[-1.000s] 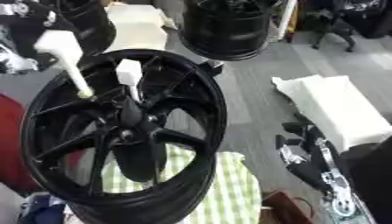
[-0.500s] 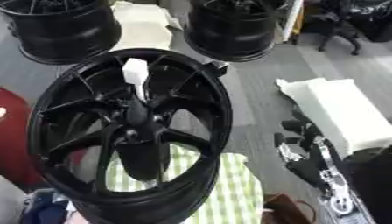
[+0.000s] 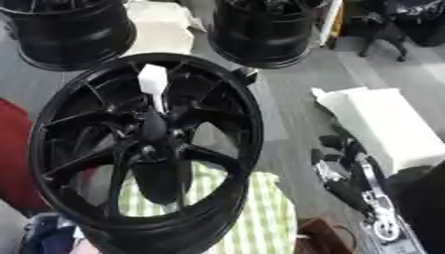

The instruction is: Pull the pin out of the wheel hub.

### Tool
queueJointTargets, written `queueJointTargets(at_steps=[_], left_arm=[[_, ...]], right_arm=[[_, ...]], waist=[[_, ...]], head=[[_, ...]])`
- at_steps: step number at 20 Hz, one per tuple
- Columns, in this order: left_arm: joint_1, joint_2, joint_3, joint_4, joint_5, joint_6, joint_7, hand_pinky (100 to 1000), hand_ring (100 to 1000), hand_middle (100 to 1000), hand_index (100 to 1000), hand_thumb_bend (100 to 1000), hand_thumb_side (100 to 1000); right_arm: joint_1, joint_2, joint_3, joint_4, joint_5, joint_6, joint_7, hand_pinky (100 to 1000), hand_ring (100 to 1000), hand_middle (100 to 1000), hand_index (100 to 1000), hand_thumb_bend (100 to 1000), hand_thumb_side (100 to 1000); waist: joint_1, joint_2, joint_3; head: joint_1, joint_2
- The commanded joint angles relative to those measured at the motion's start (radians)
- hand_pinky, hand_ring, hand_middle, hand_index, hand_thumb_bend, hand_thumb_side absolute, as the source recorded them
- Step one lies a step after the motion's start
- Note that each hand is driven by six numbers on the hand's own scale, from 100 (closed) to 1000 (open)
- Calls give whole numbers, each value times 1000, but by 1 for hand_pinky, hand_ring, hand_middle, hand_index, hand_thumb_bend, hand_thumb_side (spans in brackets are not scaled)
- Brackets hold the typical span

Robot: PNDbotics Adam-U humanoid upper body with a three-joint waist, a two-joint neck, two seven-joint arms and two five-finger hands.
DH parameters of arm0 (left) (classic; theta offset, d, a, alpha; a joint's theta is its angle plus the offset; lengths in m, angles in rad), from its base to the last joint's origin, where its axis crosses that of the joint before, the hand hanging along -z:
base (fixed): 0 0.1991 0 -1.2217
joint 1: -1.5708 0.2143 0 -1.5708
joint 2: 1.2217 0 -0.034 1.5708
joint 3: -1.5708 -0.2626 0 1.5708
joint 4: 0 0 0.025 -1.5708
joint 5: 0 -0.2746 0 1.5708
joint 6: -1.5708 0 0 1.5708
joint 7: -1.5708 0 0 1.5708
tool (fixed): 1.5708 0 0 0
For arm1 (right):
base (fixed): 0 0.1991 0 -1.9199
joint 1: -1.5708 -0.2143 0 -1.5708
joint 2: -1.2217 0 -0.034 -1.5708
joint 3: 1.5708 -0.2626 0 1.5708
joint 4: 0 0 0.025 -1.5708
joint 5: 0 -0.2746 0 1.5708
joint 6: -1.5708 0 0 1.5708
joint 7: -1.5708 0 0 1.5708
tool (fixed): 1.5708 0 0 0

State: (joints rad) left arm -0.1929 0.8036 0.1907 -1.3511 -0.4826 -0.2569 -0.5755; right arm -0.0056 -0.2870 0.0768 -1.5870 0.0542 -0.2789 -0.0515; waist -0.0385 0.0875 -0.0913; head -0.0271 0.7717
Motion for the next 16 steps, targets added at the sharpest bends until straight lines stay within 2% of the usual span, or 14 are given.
queueJointTargets(at_steps=[1,4,7,13,16], left_arm=[[19,-40,72,-46,-52,47,103,856,822,864,976,573,643],[52,-127,129,-118,-37,98,206,813,782,827,959,431,638],[78,-240,168,-216,43,150,306,770,746,792,938,296,598],[94,-471,186,-396,261,264,397,712,689,744,914,178,517],[81,-541,186,-458,362,323,414,707,683,738,912,163,500]], right_arm=[[-10,-13,-9,-14,0,1,-5,699,838,745,952,238,393],[-11,-11,-11,-15,-1,1,-7,699,838,745,952,237,393],[-13,-7,-9,-16,-2,0,-6,699,838,744,952,235,394],[-18,-2,-7,-18,-7,-1,-4,699,838,744,952,235,393],[-23,1,-4,-19,-9,-1,-2,699,838,744,952,236,394]], waist=[[3,-5,2],[0,-3,5],[-3,0,7],[-8,8,10],[-11,13,11]], head=[[-5,-2],[-5,-2],[-6,-2],[1,-2],[4,-2]])
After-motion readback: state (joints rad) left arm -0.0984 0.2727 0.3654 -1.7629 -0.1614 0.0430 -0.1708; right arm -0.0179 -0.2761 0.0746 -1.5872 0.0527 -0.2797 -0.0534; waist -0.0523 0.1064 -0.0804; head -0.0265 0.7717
